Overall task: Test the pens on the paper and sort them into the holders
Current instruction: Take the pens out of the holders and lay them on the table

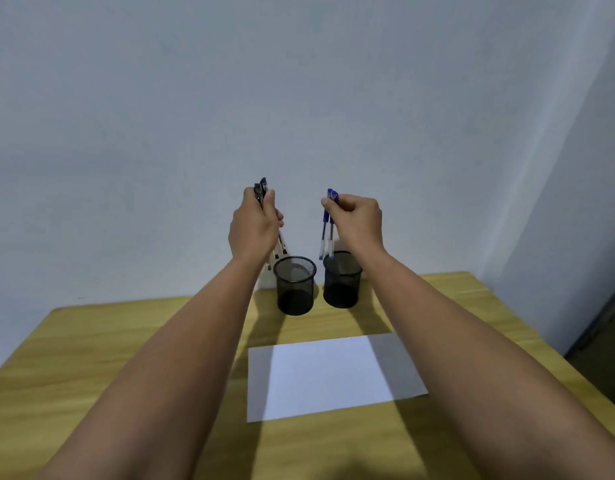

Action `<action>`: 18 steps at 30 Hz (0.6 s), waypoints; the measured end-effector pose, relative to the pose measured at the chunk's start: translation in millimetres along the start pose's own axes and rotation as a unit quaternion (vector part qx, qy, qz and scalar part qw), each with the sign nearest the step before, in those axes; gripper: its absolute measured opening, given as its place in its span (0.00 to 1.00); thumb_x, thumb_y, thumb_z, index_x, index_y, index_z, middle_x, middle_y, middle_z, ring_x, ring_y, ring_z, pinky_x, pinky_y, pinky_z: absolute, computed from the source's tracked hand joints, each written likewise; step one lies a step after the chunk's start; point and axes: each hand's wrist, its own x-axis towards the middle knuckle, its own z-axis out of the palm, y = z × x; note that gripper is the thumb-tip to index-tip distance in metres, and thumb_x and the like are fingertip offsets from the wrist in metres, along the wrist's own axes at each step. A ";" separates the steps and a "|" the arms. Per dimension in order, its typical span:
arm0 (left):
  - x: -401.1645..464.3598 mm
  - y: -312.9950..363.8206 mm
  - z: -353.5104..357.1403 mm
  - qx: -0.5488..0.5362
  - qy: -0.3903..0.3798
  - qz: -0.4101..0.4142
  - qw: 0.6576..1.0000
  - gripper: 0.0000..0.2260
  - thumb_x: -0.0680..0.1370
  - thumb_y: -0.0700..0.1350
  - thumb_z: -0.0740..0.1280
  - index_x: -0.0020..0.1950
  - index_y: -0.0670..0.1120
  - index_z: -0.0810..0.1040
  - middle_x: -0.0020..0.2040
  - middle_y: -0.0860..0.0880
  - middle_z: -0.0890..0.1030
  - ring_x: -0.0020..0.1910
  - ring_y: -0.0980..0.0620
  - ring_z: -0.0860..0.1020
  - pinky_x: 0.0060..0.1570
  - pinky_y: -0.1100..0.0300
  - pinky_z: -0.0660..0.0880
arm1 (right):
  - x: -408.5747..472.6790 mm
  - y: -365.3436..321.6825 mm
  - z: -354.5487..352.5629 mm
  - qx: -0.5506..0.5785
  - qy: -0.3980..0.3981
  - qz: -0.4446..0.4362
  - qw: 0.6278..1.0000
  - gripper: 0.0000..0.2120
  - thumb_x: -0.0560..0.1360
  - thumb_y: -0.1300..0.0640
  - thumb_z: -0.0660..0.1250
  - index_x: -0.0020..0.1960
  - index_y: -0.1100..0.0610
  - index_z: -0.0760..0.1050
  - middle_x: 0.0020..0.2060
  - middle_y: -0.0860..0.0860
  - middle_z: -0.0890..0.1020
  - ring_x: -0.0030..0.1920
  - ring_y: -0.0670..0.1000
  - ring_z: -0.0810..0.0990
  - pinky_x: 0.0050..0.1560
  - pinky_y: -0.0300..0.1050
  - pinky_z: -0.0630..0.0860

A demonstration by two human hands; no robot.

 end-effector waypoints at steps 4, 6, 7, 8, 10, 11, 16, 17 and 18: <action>-0.4 6.1 -48.8 0.026 -0.055 -0.031 0.998 0.14 0.84 0.56 0.54 0.53 0.47 0.72 0.37 0.52 0.85 0.38 0.52 0.85 0.50 0.48 0.80 | -22.8 -41.9 10.5 0.029 -0.057 -0.029 0.998 0.10 0.79 0.52 0.76 0.41 0.53 0.85 0.42 0.55 0.89 0.42 0.52 0.85 0.51 0.48 0.82; -6.8 -0.3 -70.9 0.045 -0.099 -0.063 0.992 0.14 0.84 0.54 0.55 0.48 0.48 0.73 0.36 0.49 0.86 0.38 0.50 0.86 0.50 0.46 0.82 | -33.8 -50.5 24.4 0.034 -0.090 -0.021 0.995 0.11 0.79 0.52 0.77 0.42 0.59 0.86 0.44 0.58 0.89 0.41 0.49 0.83 0.49 0.46 0.80; -12.0 -5.3 -81.0 0.046 -0.119 -0.084 0.988 0.14 0.85 0.53 0.55 0.46 0.48 0.73 0.36 0.48 0.86 0.39 0.48 0.86 0.49 0.46 0.82 | -40.8 -52.2 32.7 0.037 -0.112 -0.007 0.993 0.12 0.78 0.52 0.77 0.44 0.61 0.87 0.44 0.59 0.89 0.41 0.49 0.83 0.49 0.47 0.80; -17.8 -12.4 -90.4 0.044 -0.137 -0.108 0.984 0.14 0.85 0.52 0.55 0.46 0.47 0.73 0.37 0.46 0.86 0.40 0.45 0.86 0.49 0.46 0.83 | -47.4 -50.8 43.2 0.039 -0.133 0.009 0.990 0.13 0.78 0.51 0.77 0.46 0.63 0.87 0.44 0.60 0.88 0.41 0.51 0.83 0.49 0.50 0.81; -29.7 -32.0 -106.7 0.046 -0.169 -0.154 0.972 0.14 0.85 0.51 0.56 0.47 0.44 0.74 0.38 0.43 0.86 0.43 0.42 0.86 0.46 0.48 0.81 | -61.7 -43.1 64.4 0.032 -0.177 0.042 0.983 0.15 0.78 0.52 0.78 0.46 0.66 0.86 0.40 0.60 0.86 0.40 0.52 0.84 0.46 0.51 0.81; -34.9 -45.2 -112.8 0.052 -0.181 -0.173 0.967 0.14 0.85 0.50 0.56 0.48 0.43 0.75 0.39 0.42 0.86 0.43 0.42 0.86 0.45 0.49 0.80 | -69.7 -38.6 74.0 0.028 -0.199 0.057 0.978 0.15 0.78 0.53 0.78 0.46 0.66 0.85 0.39 0.58 0.85 0.39 0.53 0.84 0.43 0.49 0.80; -52.5 -114.3 -131.9 0.089 -0.205 -0.247 0.943 0.13 0.85 0.50 0.58 0.49 0.42 0.73 0.40 0.42 0.87 0.43 0.41 0.86 0.43 0.51 0.79 | -100.2 -2.9 134.0 -0.001 -0.283 0.129 0.951 0.15 0.78 0.56 0.78 0.47 0.69 0.85 0.39 0.60 0.85 0.38 0.57 0.84 0.39 0.47 0.82; -53.2 -127.6 -134.6 0.099 -0.208 -0.258 0.938 0.13 0.85 0.50 0.58 0.49 0.42 0.74 0.40 0.42 0.87 0.43 0.41 0.86 0.45 0.50 0.80 | -106.5 4.8 147.8 -0.013 -0.296 0.140 0.945 0.14 0.77 0.56 0.79 0.46 0.68 0.85 0.37 0.60 0.84 0.37 0.57 0.84 0.40 0.49 0.82; -53.4 -140.3 -136.4 0.107 -0.212 -0.266 0.934 0.14 0.85 0.50 0.59 0.49 0.40 0.75 0.41 0.42 0.87 0.44 0.41 0.86 0.47 0.50 0.80 | -111.7 13.7 161.0 -0.018 -0.307 0.153 0.939 0.13 0.77 0.56 0.79 0.44 0.67 0.84 0.36 0.61 0.84 0.37 0.59 0.84 0.40 0.51 0.83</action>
